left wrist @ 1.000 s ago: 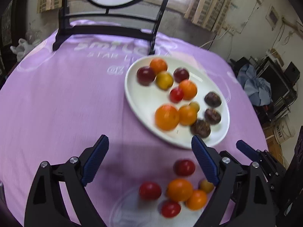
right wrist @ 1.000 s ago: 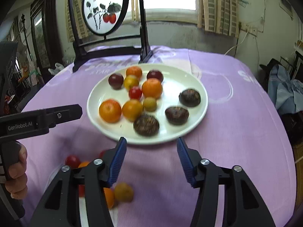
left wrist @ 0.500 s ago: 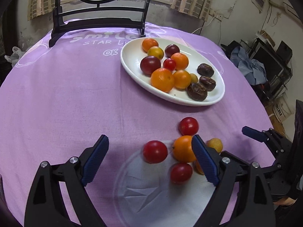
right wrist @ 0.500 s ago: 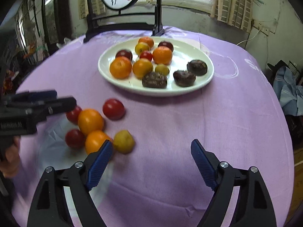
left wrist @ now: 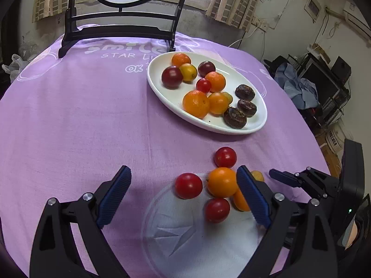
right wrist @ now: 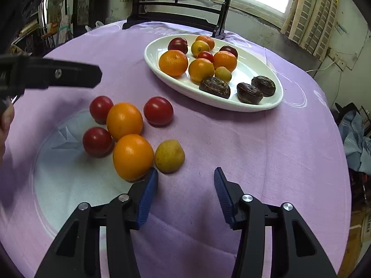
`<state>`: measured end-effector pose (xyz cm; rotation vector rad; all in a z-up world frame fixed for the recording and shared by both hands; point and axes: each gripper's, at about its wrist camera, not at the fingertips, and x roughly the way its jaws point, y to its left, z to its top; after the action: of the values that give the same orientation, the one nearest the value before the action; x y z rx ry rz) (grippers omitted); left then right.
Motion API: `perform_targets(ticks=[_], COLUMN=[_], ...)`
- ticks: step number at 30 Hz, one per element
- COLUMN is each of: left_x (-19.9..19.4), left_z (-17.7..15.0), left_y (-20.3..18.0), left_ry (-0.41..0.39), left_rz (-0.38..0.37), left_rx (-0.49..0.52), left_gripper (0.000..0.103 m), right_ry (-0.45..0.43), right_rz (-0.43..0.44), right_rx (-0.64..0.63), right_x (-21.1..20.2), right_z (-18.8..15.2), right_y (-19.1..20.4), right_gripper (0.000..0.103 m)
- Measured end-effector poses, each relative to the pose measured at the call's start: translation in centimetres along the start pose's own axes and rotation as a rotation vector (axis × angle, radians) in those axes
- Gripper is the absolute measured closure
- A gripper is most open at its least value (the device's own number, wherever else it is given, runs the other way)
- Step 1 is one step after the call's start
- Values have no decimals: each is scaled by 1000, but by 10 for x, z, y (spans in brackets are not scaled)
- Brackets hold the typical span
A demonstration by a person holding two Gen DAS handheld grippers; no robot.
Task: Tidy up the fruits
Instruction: 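Grasp another yellow-green tomato with the right tool while the left tool grasps a red cherry tomato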
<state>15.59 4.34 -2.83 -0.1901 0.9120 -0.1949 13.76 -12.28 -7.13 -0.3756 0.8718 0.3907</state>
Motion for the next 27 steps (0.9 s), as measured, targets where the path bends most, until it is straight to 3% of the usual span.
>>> perform_targets(ticks=[2,6,14,19,22,27], left_x=[2,5,6,0,0,9], left_z=[0,-1,1,-5,-13,-16], left_y=[0,2,19,17,10,21], left_ry=[9,24,51,48,48,97], left_rz=[3,13,30,50,100,136], left_rx=[4,6,2,129,246,270], left_gripper=[13,13,13,13,13,22], right_ry=[-23,-41,-70,-83,-86,-94], right_rz=[8,61,82,64,62,66], right_rx=[10,52,102,131,139,133], right_x=[5,10,-2,-8,-9,-13], right_z=[4,11,12,12,12,12], right_y=[3,5,-4,-14,-16,-17], right_gripper=[55,76,76,76,76,76])
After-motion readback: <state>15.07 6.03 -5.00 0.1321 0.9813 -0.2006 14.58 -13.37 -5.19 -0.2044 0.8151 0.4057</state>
